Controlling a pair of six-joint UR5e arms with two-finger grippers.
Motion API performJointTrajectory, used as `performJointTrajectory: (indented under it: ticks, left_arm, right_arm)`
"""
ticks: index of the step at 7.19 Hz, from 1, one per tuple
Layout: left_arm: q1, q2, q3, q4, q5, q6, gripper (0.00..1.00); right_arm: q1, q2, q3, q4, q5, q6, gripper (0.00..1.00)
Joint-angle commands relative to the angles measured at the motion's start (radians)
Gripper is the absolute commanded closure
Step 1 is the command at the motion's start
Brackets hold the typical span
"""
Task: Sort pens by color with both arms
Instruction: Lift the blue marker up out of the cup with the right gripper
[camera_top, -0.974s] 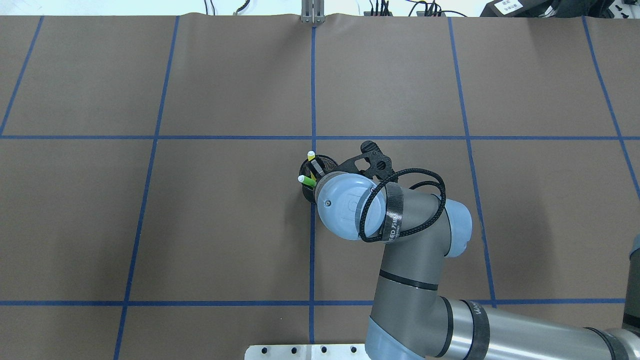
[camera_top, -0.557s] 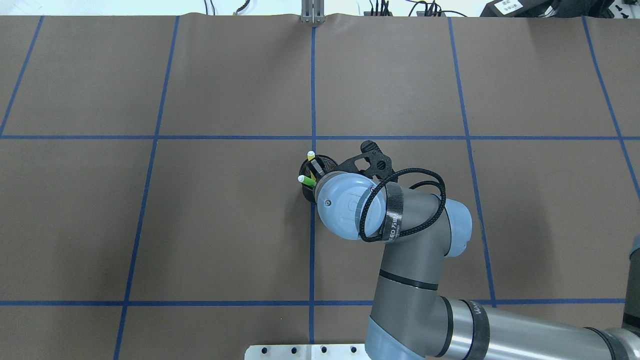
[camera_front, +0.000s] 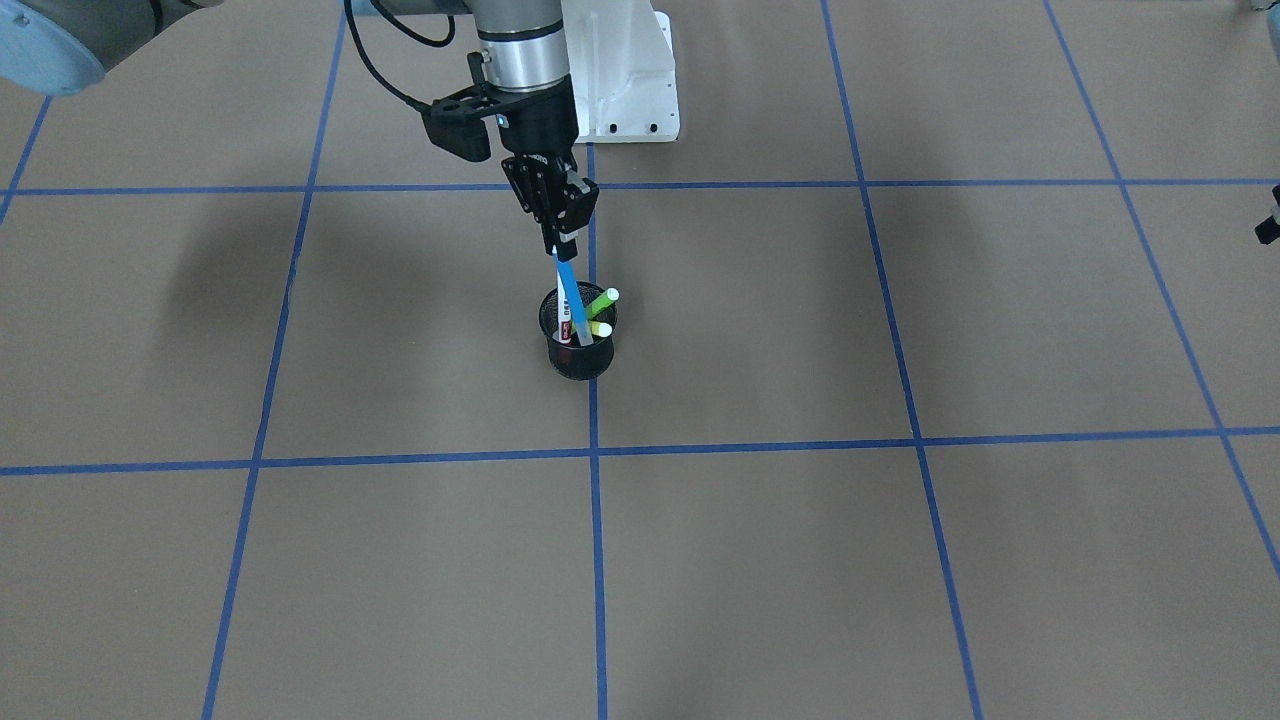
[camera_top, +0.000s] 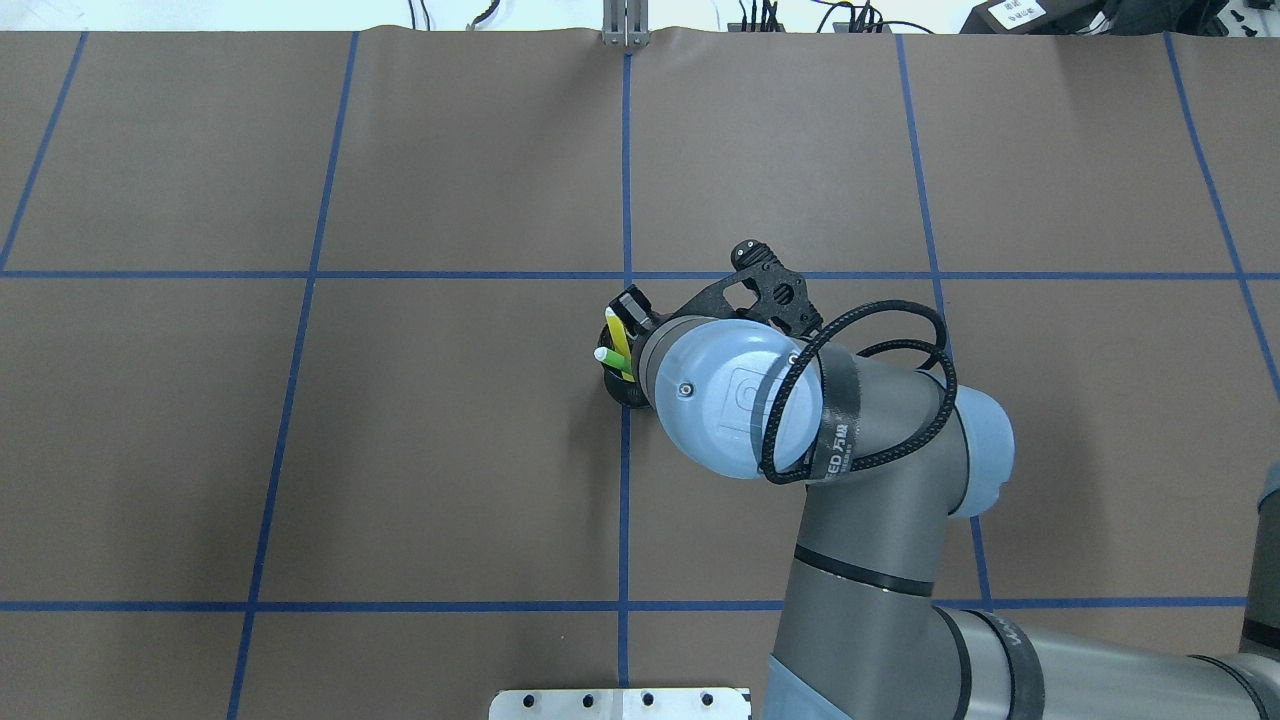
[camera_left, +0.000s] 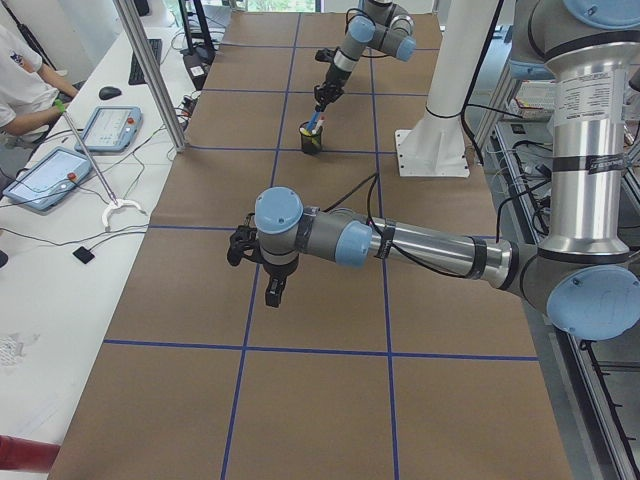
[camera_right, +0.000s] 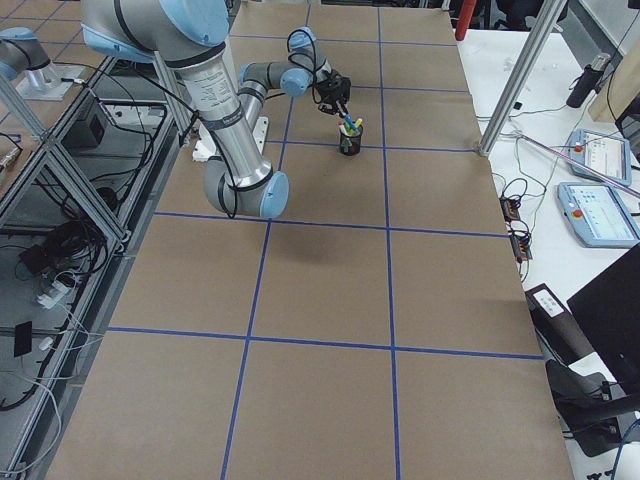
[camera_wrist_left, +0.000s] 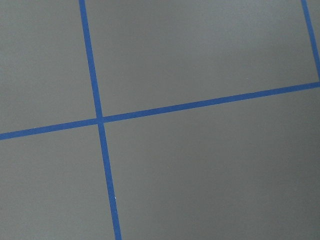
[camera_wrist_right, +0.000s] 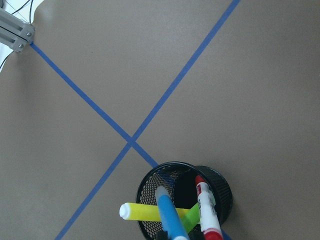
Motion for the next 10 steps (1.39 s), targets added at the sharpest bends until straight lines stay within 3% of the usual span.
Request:
performJointTrajectory:
  ticks: [1, 3, 4, 6, 7, 8, 10]
  left_arm:
    - [0.000, 0.000, 0.000, 0.000, 0.000, 0.000, 0.00]
    - [0.000, 0.000, 0.000, 0.000, 0.000, 0.000, 0.00]
    - [0.000, 0.000, 0.000, 0.000, 0.000, 0.000, 0.00]
    - [0.000, 0.000, -0.002, 0.000, 0.000, 0.000, 0.00]
    - [0.000, 0.000, 0.000, 0.000, 0.000, 0.000, 0.00]
    - [0.000, 0.002, -0.003, -0.002, 0.000, 0.000, 0.00]
    - [0.000, 0.002, -0.005, -0.003, -0.017, 0.000, 0.00]
  right_arm:
    - [0.021, 0.011, 0.104, -0.100, -0.001, -0.036, 1.00]
    - [0.134, 0.009, 0.060, -0.088, 0.000, -0.084, 1.00]
    - [0.209, 0.011, -0.043, -0.015, 0.002, -0.139, 1.00]
    - [0.294, 0.020, -0.406, 0.372, 0.008, -0.147, 1.00]
    - [0.335, 0.093, -0.640, 0.556, 0.020, -0.145, 1.00]
    - [0.357, 0.138, -0.776, 0.614, 0.025, -0.148, 1.00]
    - [0.371, 0.149, -0.874, 0.680, 0.007, -0.152, 1.00]
